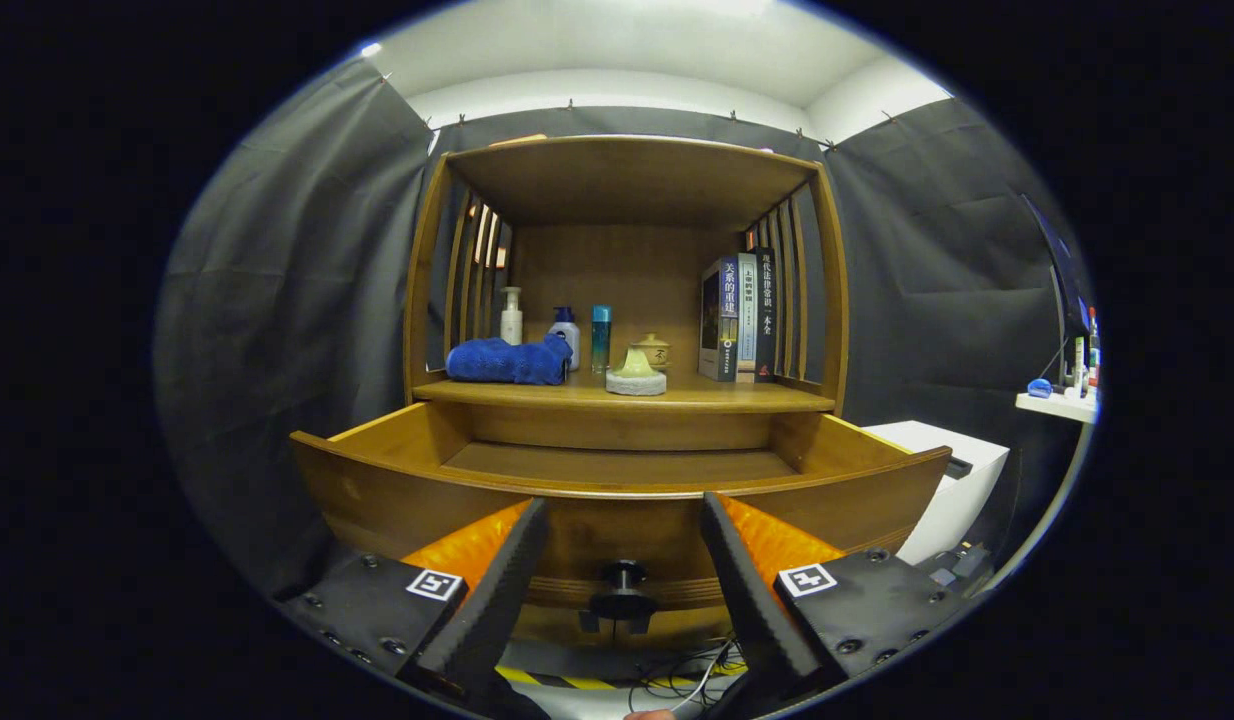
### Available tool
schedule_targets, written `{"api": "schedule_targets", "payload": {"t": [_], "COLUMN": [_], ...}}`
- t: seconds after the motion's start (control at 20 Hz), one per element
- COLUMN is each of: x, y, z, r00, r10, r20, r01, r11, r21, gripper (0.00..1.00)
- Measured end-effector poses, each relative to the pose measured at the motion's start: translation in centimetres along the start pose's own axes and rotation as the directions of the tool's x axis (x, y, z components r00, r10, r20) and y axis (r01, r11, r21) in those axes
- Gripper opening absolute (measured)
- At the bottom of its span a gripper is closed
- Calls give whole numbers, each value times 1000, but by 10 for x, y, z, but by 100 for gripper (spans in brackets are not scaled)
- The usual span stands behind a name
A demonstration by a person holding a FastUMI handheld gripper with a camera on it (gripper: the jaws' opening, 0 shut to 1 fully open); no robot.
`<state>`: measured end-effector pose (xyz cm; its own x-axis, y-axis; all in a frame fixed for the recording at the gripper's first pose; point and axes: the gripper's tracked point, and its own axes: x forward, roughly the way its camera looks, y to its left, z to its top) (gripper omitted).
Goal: Pull open the drawer, take out the items inside it, and place them on the countertop above the cabinet.
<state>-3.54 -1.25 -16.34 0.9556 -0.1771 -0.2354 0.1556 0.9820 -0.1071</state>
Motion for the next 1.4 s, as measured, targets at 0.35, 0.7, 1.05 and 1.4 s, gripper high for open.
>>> {"api": "schedule_targets", "payload": {"t": [0.35,0.7,1.05,1.4], "x": [11,29,71,122], "y": [2,-2,-1,-2], "z": [-15,-8,2,-7], "r00": [1000,999,1000,999], "r10": [-4,4,2,0], "r20": [-20,-42,-31,-47], "r01": [4,-3,-1,1], "r11": [1000,999,1000,1000], "r21": [-1,38,10,14], "gripper": [99,98,98,98]}}
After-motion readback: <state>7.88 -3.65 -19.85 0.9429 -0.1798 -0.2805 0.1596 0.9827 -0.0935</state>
